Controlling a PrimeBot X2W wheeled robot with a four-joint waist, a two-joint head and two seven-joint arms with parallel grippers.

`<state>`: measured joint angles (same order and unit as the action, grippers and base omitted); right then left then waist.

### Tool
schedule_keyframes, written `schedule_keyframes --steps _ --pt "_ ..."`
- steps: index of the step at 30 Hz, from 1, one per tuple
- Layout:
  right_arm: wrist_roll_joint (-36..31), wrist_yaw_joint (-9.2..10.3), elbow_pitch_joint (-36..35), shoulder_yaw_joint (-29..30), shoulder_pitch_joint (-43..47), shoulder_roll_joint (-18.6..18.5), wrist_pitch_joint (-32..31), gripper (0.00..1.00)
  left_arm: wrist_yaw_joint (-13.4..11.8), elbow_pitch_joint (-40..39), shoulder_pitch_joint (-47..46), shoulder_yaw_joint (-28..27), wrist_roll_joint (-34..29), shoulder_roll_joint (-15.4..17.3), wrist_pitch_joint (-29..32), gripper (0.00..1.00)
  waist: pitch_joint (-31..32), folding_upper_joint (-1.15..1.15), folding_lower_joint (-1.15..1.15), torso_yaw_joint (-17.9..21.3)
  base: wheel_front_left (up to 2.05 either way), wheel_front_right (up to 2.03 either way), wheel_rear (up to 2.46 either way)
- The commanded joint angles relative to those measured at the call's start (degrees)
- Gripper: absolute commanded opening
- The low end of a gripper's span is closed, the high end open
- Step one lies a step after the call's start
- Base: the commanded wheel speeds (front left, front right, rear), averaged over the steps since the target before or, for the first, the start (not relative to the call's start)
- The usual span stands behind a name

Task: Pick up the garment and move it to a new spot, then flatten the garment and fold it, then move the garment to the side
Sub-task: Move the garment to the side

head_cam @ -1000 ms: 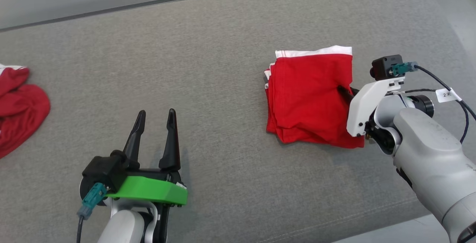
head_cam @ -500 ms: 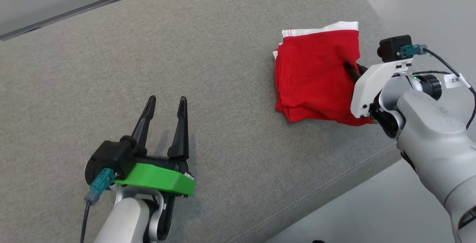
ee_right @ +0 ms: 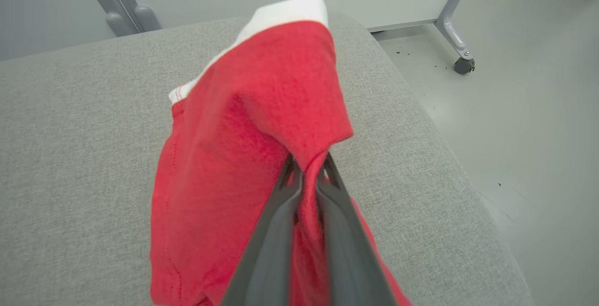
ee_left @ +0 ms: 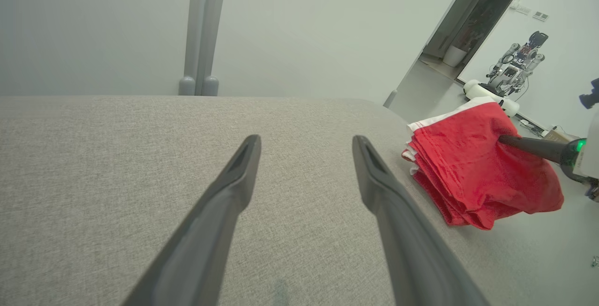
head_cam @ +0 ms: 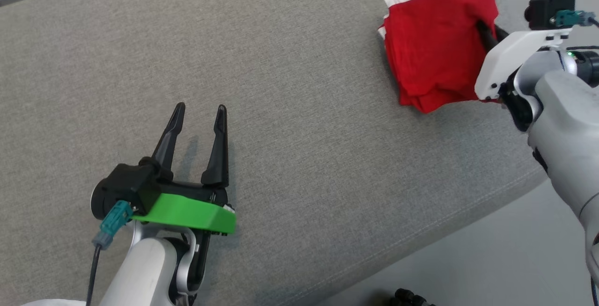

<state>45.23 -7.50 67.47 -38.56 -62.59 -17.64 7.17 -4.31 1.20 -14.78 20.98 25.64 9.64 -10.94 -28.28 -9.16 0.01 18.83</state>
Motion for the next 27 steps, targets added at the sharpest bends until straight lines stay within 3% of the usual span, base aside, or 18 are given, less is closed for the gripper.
schedule_keyframes --steps 1,12,24,25,26,27 --pt "-0.26 0.02 0.93 0.32 -1.11 -0.89 0.78 0.0 -0.23 -0.5 -1.19 -0.02 -0.26 0.49 0.23 1.0 -2.55 -0.01 -0.01 -2.62 0.0 0.0 0.0" --pt "-3.38 0.02 5.86 1.1 -6.74 -7.16 3.99 0.0 -1.17 -4.9 -3.35 0.51 -2.19 2.63 3.14 1.0 -8.57 -0.01 -0.01 -7.43 0.0 0.0 0.0" --pt "-8.44 0.02 6.44 4.63 -6.84 -11.44 3.77 0.0 -1.68 -7.73 -3.88 0.88 -2.82 3.9 4.81 1.0 -11.76 -0.01 -0.01 -8.93 0.0 0.0 0.0" --pt "-9.36 0.02 6.43 5.21 -6.85 -11.92 4.33 0.16 -1.72 -7.75 -3.92 0.91 -2.81 3.99 4.87 1.0 -11.86 -0.01 -0.01 -8.93 0.0 0.0 0.0" --pt "-10.31 0.02 6.45 5.75 -6.71 -12.34 4.66 0.54 -1.76 -7.83 -3.98 0.96 -2.82 4.03 5.03 1.0 -11.93 -0.01 -0.01 -8.93 0.0 0.0 0.0" --pt "-11.24 0.02 6.47 6.3 -6.43 -12.51 4.84 0.99 -1.77 -7.89 -4.06 1.0 -2.81 4.07 5.06 1.0 -11.98 -0.01 -0.01 -8.94 0.0 0.0 0.0"
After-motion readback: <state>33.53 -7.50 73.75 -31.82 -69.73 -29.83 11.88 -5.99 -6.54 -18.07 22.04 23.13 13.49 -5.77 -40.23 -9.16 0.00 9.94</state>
